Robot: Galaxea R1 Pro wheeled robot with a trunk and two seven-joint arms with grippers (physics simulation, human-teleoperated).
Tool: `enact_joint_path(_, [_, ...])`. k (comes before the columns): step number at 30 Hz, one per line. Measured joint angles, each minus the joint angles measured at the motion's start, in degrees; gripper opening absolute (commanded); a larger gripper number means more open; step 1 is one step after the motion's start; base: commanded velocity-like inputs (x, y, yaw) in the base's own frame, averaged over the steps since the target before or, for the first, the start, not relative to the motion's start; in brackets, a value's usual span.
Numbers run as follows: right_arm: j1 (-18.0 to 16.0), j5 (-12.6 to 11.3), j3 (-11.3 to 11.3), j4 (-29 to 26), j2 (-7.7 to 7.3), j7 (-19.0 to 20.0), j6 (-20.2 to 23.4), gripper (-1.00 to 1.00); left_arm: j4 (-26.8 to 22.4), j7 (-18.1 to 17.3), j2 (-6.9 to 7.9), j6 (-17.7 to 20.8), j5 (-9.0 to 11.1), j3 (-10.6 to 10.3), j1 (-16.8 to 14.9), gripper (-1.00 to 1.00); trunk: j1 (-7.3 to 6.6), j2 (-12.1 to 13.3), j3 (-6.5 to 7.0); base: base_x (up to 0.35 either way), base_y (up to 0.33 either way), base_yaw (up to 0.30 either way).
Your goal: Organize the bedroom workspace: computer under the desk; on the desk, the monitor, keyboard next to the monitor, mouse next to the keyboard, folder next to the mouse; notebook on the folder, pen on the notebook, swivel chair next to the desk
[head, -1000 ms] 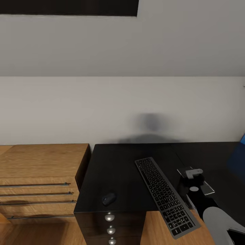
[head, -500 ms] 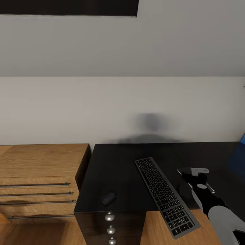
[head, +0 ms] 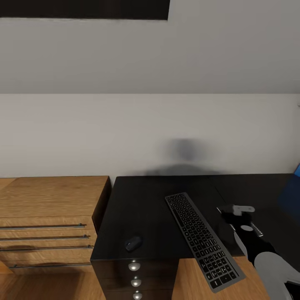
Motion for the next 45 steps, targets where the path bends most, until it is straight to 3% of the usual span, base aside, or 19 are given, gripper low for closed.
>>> enact_joint_path(11, [0.0, -0.1, -0.1, -0.1, 2.16, 0.1, 0.0, 1.0, 0.0, -0.2, -0.01, -0.2, -0.2, -0.1, 0.0, 1.0, 0.0, 0.0, 0.0, 0.0, 0.0, 0.0])
enact_joint_path(24, [0.0, -0.1, -0.2, -0.1, 2.33, 0.1, 0.0, 1.0, 0.0, -0.2, 0.0, -0.2, -0.2, -0.1, 0.0, 1.0, 0.0, 0.0, 0.0, 0.0, 0.0, 0.0])
enact_joint_path(26, [0.0, -0.6, -0.3, -0.3, 2.27, 0.1, 0.0, 1.0, 0.0, -0.2, 0.0, -0.2, -0.2, -0.1, 0.0, 1.0, 0.0, 0.0, 0.0, 0.0, 0.0, 0.0])
enact_joint_path(27, [0.0, -2.5, -0.5, -1.1, 2.21, 0.1, 0.0, 1.0, 0.0, -0.2, 0.0, -0.2, -0.2, -0.1, 0.0, 1.0, 0.0, 0.0, 0.0, 0.0, 0.0, 0.0])
enact_joint_path(33, [0.1, -3.4, -0.6, -1.5, 2.19, 0.1, -0.1, 1.0, 0.0, -0.2, -0.07, -0.2, -0.2, 0.0, 0.0, 1.0, 0.01, 0.0, 0.23, -0.022, 0.0, 0.0])
enact_joint_path(45, [0.1, -3.4, -0.5, -1.5, 2.22, 0.1, -0.3, 1.0, 0.0, -0.2, -0.08, 0.0, -0.2, -0.1, 0.0, 1.0, 0.03, 0.0, 0.3, -0.286, 0.0, 0.0])
